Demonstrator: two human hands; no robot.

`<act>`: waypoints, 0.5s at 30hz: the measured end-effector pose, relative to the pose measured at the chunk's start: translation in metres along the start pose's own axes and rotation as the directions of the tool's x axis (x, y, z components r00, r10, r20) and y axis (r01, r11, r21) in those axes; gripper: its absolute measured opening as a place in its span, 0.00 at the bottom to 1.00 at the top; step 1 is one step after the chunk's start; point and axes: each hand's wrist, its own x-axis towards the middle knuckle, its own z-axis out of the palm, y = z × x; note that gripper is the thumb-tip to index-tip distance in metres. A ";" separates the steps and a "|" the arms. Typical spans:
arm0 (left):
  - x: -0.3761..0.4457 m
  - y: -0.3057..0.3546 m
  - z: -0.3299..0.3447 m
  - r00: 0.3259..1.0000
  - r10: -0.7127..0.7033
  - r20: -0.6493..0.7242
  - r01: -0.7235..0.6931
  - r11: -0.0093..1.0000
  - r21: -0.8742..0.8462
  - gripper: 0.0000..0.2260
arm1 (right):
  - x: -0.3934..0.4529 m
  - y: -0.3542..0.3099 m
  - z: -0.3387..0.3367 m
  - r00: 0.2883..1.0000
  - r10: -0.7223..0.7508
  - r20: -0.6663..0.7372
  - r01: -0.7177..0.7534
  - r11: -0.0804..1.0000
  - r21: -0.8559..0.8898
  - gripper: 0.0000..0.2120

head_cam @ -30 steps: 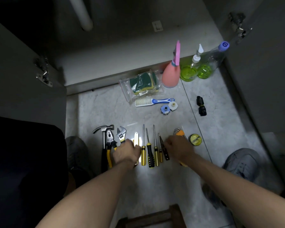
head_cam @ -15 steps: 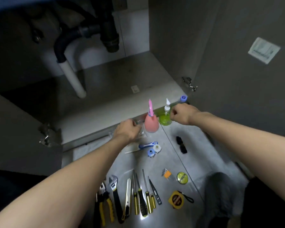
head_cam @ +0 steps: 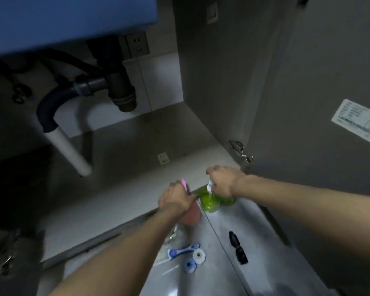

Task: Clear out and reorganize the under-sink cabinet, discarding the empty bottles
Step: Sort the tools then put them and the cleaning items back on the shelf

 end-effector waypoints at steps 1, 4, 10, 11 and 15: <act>0.006 0.000 0.008 1.000 -0.009 -0.006 0.009 1.000 0.006 0.19 | 0.007 0.000 0.012 1.000 -0.002 -0.001 0.002 1.000 -0.007 0.22; 0.018 -0.003 0.025 0.999 -0.030 -0.019 0.030 0.999 0.013 0.17 | 0.021 0.002 0.037 0.999 -0.044 -0.018 0.042 0.996 -0.079 0.23; 0.028 -0.002 0.036 0.997 -0.071 -0.032 0.071 0.997 -0.005 0.13 | 0.040 0.000 0.055 0.999 0.013 -0.044 -0.016 0.997 -0.075 0.21; 0.030 -0.002 0.037 0.997 -0.074 -0.029 0.074 0.997 -0.008 0.13 | 0.043 -0.001 0.056 0.999 0.013 -0.053 -0.016 0.998 -0.058 0.20; 0.034 -0.004 0.039 0.996 -0.094 -0.007 0.093 0.995 -0.027 0.12 | 0.055 0.003 0.051 1.000 0.018 0.006 -0.018 1.000 -0.020 0.17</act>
